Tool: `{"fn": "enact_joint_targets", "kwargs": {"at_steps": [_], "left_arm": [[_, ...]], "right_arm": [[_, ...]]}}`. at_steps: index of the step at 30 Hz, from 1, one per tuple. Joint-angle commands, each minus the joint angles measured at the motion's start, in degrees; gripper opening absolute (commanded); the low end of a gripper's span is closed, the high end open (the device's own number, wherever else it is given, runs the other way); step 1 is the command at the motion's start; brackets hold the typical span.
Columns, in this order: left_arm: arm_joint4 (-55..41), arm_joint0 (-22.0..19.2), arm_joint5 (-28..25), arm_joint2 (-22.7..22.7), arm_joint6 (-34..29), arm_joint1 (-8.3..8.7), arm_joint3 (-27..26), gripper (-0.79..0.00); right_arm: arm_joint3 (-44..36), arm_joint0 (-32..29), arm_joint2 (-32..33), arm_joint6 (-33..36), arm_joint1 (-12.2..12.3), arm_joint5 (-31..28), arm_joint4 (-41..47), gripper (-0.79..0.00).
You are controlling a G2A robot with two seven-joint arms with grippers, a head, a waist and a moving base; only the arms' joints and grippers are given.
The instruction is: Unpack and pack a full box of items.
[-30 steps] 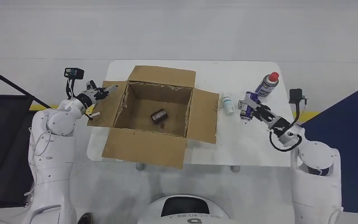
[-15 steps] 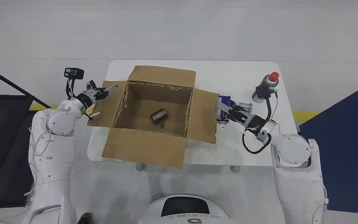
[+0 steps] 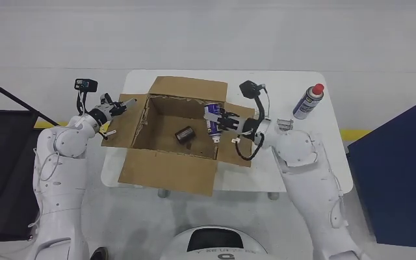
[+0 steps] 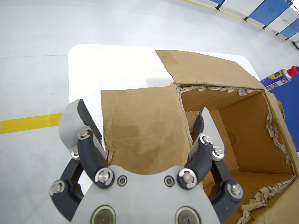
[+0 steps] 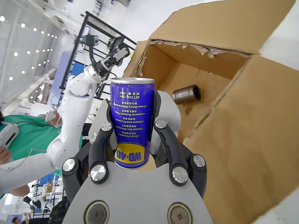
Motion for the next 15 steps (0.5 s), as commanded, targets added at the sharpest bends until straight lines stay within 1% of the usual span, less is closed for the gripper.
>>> {"fn": "enact_joint_targets", "kwargs": {"at_steps": [1, 4, 9, 12, 15], "left_arm": [[0.0, 0.0, 0.0, 0.0, 0.0, 0.0, 0.0, 0.0], [0.0, 0.0, 0.0, 0.0, 0.0, 0.0, 0.0, 0.0], [0.0, 0.0, 0.0, 0.0, 0.0, 0.0, 0.0, 0.0], [0.0, 0.0, 0.0, 0.0, 0.0, 0.0, 0.0, 0.0], [0.0, 0.0, 0.0, 0.0, 0.0, 0.0, 0.0, 0.0]], "right_arm": [[4.57, 4.37, -4.44, -0.9, -0.61, 4.25, -2.89, -0.785], [11.4, 9.27, -9.12, -0.64, -1.42, 8.6, -6.08, -0.785], [20.87, 14.25, -16.51, -1.74, -2.87, 13.71, -12.01, -0.785], [25.36, 16.91, -19.58, -3.07, -3.93, 16.23, -13.33, -0.785], [27.62, 18.49, -21.55, -4.16, -4.76, 17.61, -13.98, -0.785]]}}
